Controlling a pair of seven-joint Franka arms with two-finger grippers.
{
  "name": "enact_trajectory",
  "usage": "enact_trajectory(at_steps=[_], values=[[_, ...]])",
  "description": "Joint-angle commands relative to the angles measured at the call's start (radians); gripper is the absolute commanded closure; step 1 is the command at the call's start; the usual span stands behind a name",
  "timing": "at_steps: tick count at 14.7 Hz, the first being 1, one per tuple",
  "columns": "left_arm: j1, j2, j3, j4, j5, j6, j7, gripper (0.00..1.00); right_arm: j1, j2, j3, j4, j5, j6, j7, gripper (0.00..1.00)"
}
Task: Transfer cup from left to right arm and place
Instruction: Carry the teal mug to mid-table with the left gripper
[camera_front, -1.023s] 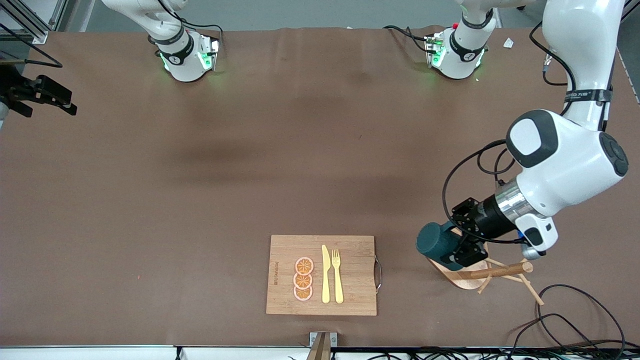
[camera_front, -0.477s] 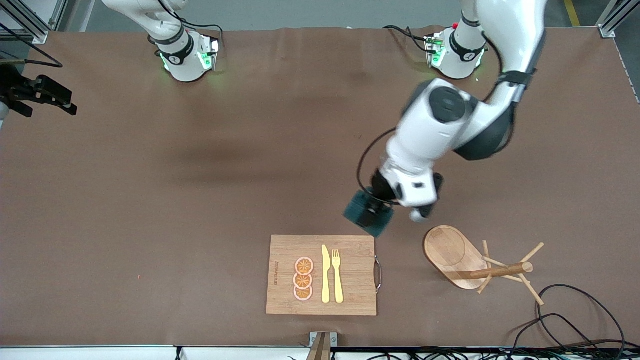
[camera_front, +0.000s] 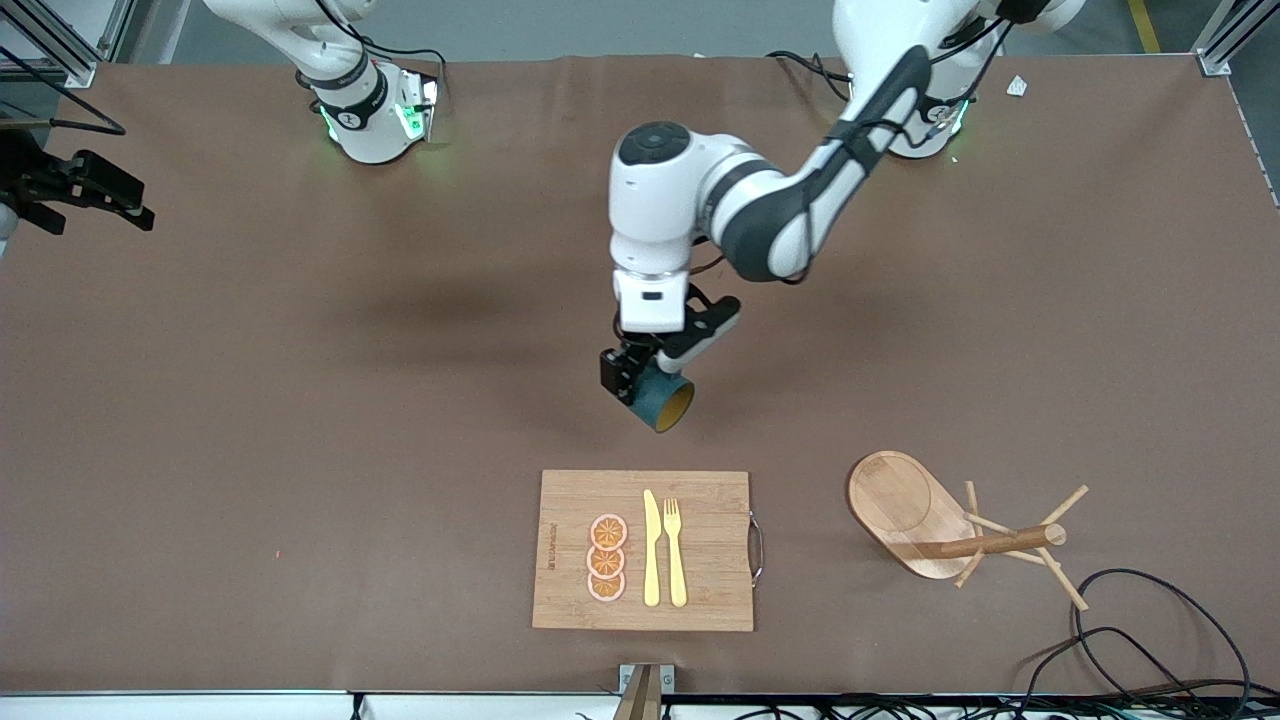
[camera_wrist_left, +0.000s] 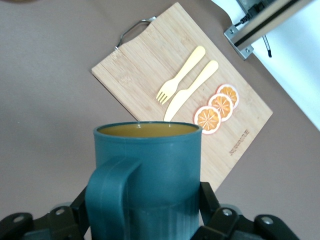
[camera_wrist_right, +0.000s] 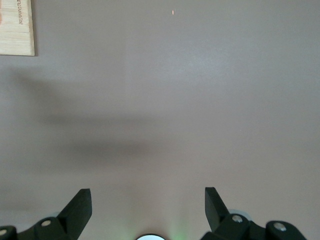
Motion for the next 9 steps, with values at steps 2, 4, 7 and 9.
enact_trajectory(at_steps=[2,4,7,9], values=[[-0.08,0.076,0.012,0.021,0.255,-0.051,-0.197,0.23,-0.008,-0.007,0.007,-0.006,0.005,0.002,-0.01,0.0],[-0.126,0.102,0.012,0.021,0.378,-0.128,-0.273,0.23,-0.009,-0.007,0.008,-0.006,0.005,0.0,-0.01,0.0],[-0.195,0.113,0.013,0.002,0.501,-0.24,-0.319,0.23,-0.009,-0.007,0.008,-0.005,0.005,0.0,-0.01,0.0],[-0.249,0.14,0.013,-0.028,0.626,-0.326,-0.339,0.23,-0.011,-0.007,0.008,-0.005,0.005,0.0,-0.009,0.0]])
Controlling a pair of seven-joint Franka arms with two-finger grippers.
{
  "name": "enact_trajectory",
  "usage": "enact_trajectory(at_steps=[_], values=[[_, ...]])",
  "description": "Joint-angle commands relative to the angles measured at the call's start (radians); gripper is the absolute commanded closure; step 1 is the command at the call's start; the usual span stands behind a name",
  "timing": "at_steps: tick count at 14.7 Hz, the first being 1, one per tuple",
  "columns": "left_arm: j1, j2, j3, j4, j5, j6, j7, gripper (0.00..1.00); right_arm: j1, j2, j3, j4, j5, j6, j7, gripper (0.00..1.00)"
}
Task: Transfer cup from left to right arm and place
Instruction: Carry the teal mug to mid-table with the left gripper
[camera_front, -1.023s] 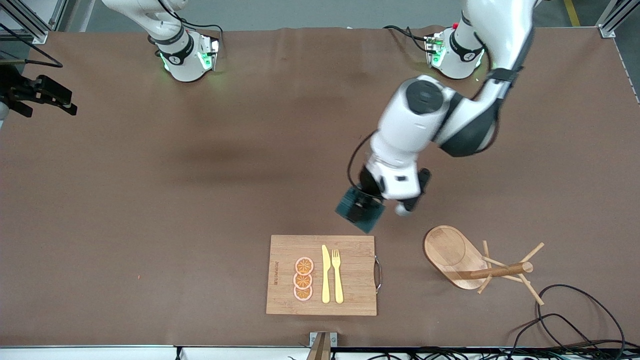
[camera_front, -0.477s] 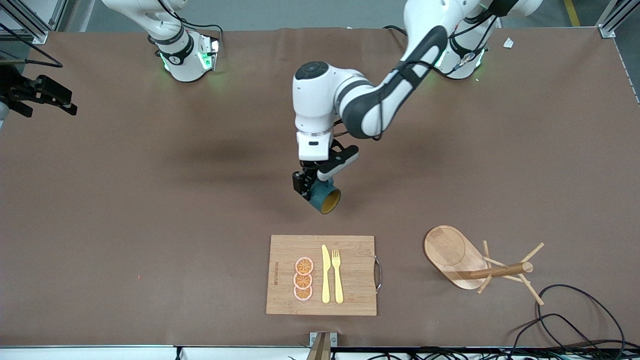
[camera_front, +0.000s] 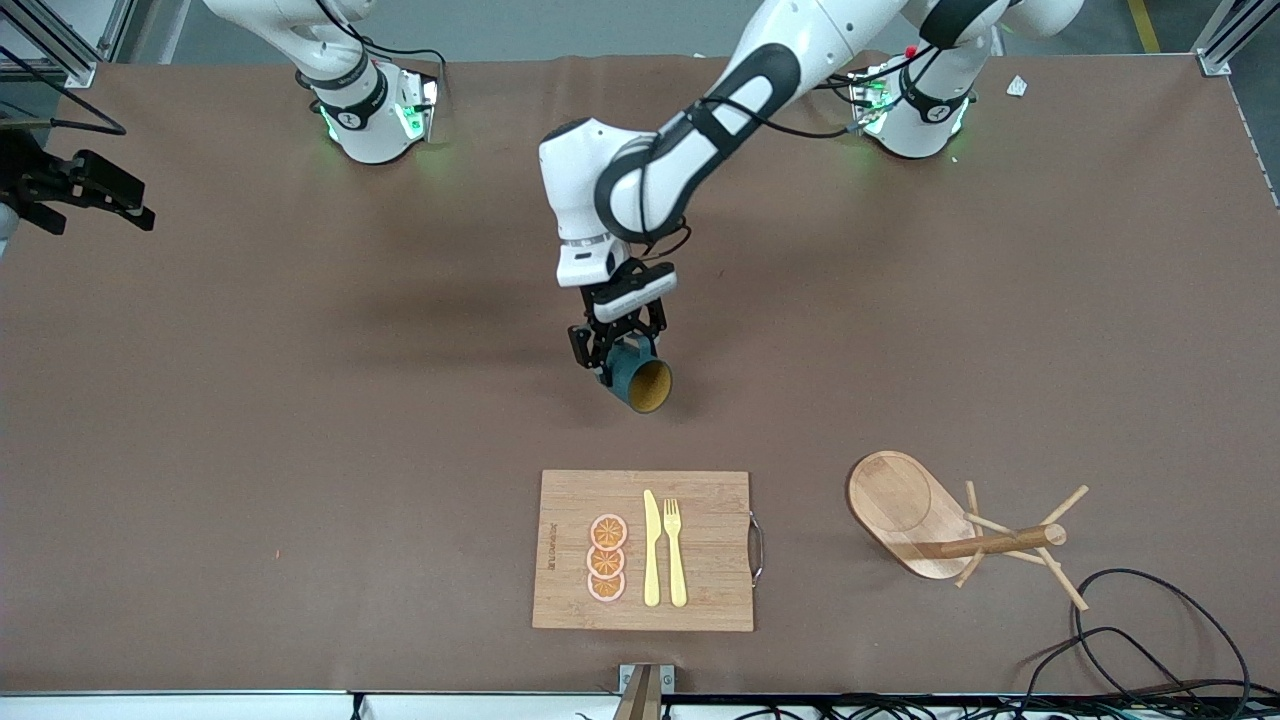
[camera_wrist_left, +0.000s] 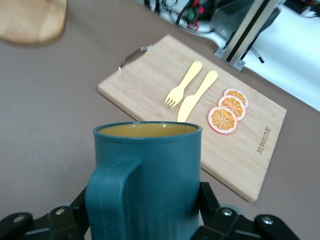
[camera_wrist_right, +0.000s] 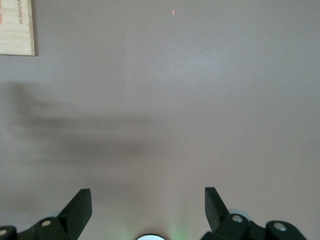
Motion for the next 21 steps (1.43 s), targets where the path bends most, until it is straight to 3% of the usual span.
enact_trajectory(at_steps=[1,6,10,15,20,21], values=[[-0.072,0.035,0.012,-0.013,0.154,-0.108,-0.063,0.23,-0.01,-0.007,0.007,-0.002,0.005,0.0,-0.006,0.0],[-0.173,0.168,0.012,-0.015,0.435,-0.261,-0.211,0.23,-0.011,-0.006,0.007,0.009,0.006,-0.001,0.008,0.0],[-0.191,0.26,0.012,-0.008,0.671,-0.36,-0.294,0.22,-0.011,0.066,0.007,0.017,0.006,0.008,-0.001,0.0],[-0.214,0.303,0.012,-0.008,0.694,-0.388,-0.301,0.2,-0.026,0.275,0.005,0.108,0.014,0.008,-0.015,0.0],[-0.215,0.339,0.019,-0.008,0.759,-0.389,-0.3,0.2,-0.013,0.292,0.01,0.102,0.021,0.062,-0.02,0.0],[-0.216,0.339,0.019,-0.008,0.757,-0.389,-0.301,0.14,0.0,0.293,0.008,0.102,0.035,0.068,-0.015,0.0]])
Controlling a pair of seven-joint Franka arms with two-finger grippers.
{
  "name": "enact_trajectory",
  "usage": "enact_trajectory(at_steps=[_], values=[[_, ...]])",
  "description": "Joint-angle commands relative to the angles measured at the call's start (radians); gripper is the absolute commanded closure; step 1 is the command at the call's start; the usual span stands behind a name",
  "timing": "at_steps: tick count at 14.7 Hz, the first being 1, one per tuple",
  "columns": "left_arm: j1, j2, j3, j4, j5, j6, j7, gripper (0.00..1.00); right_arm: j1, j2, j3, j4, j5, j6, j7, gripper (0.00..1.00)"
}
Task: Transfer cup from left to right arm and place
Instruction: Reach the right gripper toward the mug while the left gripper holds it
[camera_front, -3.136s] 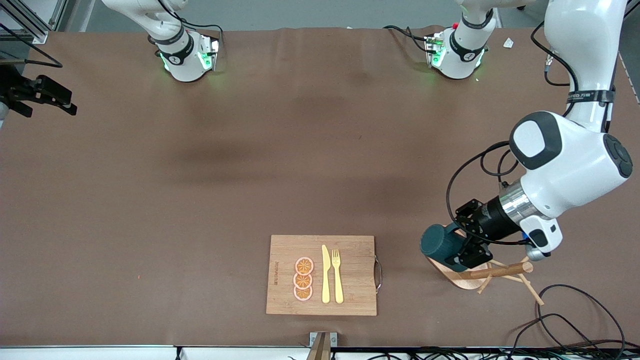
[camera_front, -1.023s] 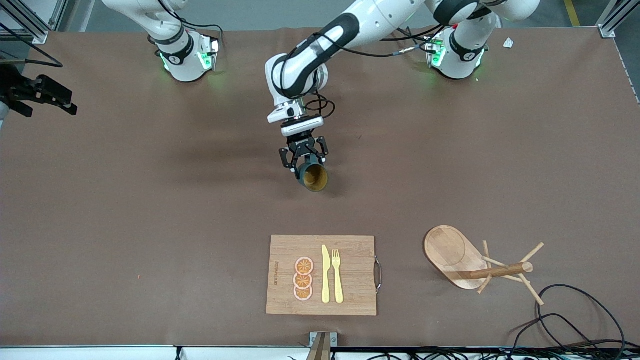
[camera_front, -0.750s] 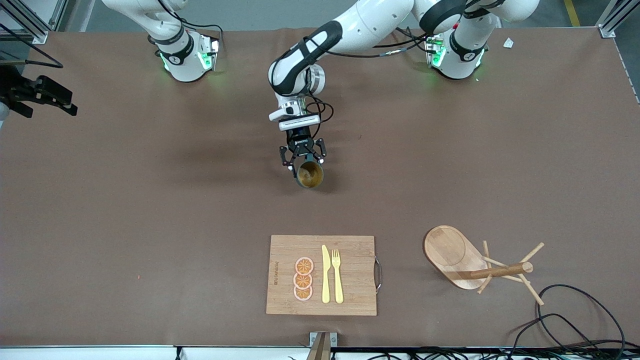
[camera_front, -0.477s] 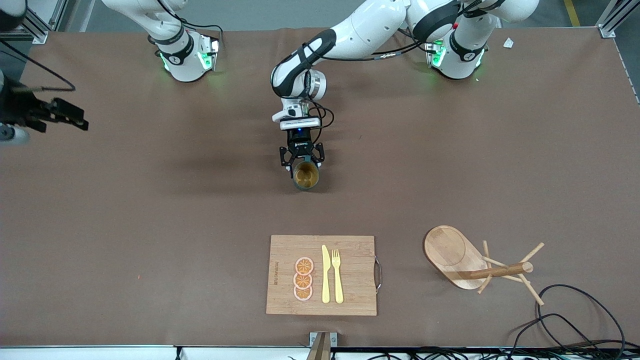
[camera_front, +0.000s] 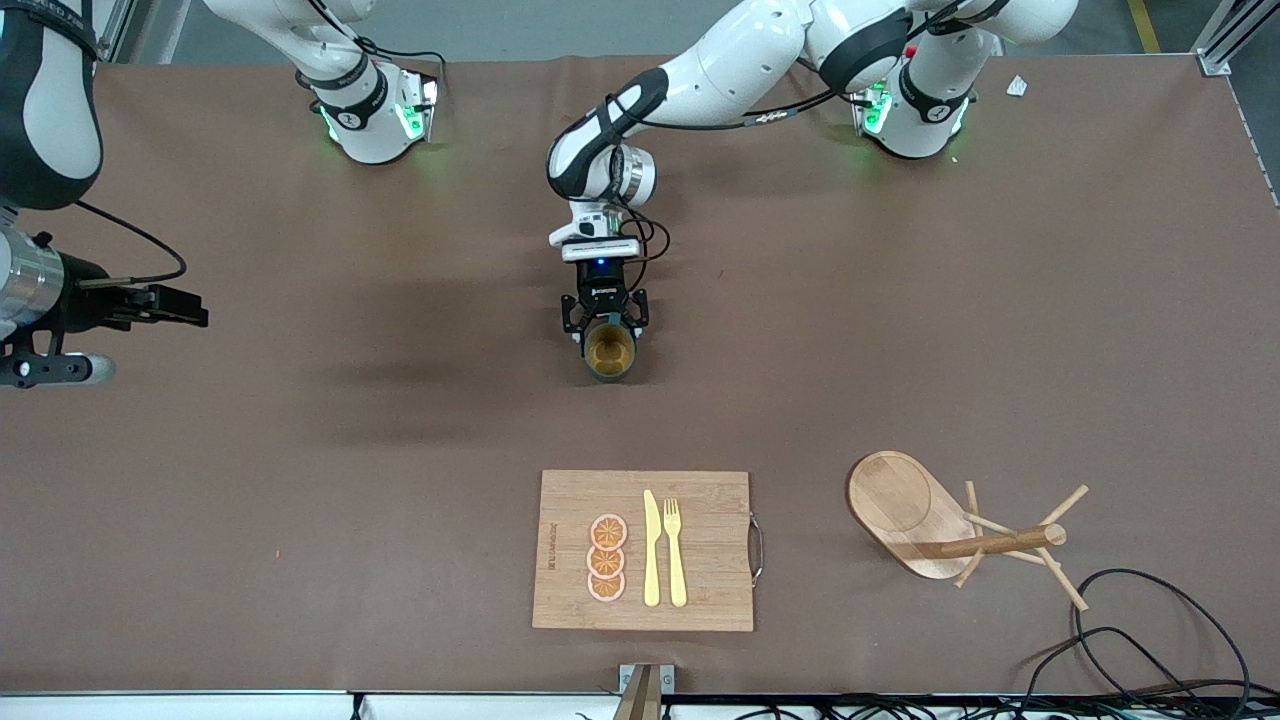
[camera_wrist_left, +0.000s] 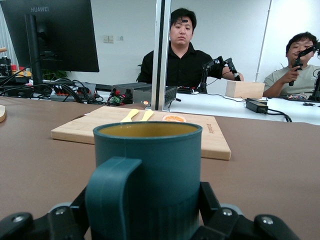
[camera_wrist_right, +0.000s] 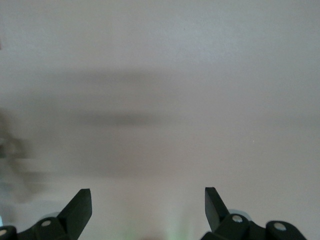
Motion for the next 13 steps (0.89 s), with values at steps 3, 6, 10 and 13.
enact_trajectory(at_steps=[3,6,10,13], values=[[-0.019,0.019,0.009,0.016,0.006,-0.027,-0.002,0.0,0.045,0.019,0.008,-0.005,0.071,0.05,0.131,0.0],[-0.054,0.01,-0.002,0.019,-0.063,-0.03,-0.036,0.0,0.105,0.025,0.008,-0.042,0.084,0.099,0.25,0.0],[-0.137,-0.031,-0.007,0.024,-0.295,-0.032,-0.07,0.0,0.232,0.045,0.008,-0.058,0.084,0.151,0.53,0.0],[-0.163,-0.065,-0.017,0.02,-0.42,-0.046,-0.06,0.0,0.323,0.075,0.008,-0.058,0.084,0.202,0.705,0.0]])
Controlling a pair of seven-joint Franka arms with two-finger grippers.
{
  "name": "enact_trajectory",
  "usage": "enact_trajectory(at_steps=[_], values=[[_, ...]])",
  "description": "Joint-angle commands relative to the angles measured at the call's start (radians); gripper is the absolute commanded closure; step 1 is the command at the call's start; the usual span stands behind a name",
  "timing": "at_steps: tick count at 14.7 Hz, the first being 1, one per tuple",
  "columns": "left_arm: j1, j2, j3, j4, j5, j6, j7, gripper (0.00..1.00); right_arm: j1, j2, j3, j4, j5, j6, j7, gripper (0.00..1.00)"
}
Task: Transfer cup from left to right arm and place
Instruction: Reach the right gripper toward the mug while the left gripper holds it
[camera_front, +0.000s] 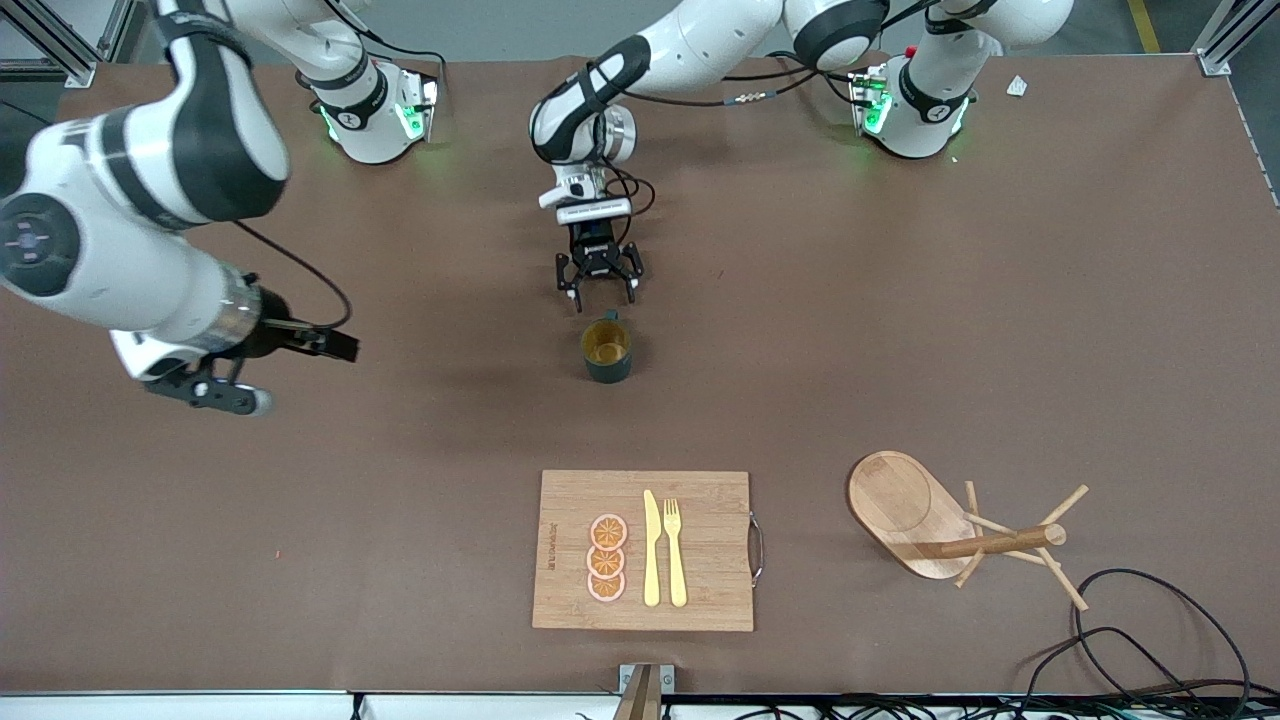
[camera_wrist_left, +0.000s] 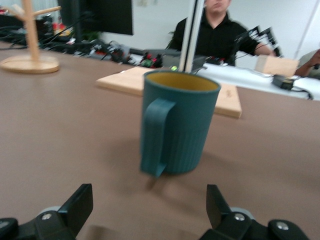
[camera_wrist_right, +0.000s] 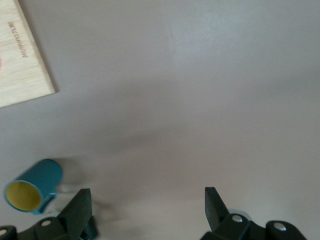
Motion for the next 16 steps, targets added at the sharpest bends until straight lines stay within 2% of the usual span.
enact_trajectory(at_steps=[1,4,8,10,14,16], values=[[0.002,-0.052,-0.032,-0.006,-0.07,-0.017,0.004,0.0,0.078,0.028,-0.007,-0.006,0.004,0.055,0.166,0.0],[0.002,-0.109,-0.063,-0.008,-0.162,-0.029,0.033,0.0,0.158,0.068,-0.007,-0.024,0.006,0.142,0.316,0.0],[0.011,-0.221,-0.095,-0.023,-0.379,-0.058,0.075,0.01,0.27,0.087,-0.007,-0.113,0.006,0.318,0.523,0.0],[0.02,-0.308,-0.095,-0.095,-0.455,-0.057,0.083,0.01,0.313,0.12,-0.006,-0.126,0.006,0.369,0.619,0.0],[0.091,-0.56,-0.118,-0.345,-0.565,0.029,0.084,0.01,0.382,0.166,-0.006,-0.142,0.03,0.417,0.694,0.0],[0.106,-0.641,-0.12,-0.383,-0.63,0.039,0.106,0.01,0.408,0.17,-0.007,-0.176,0.032,0.464,0.719,0.0]])
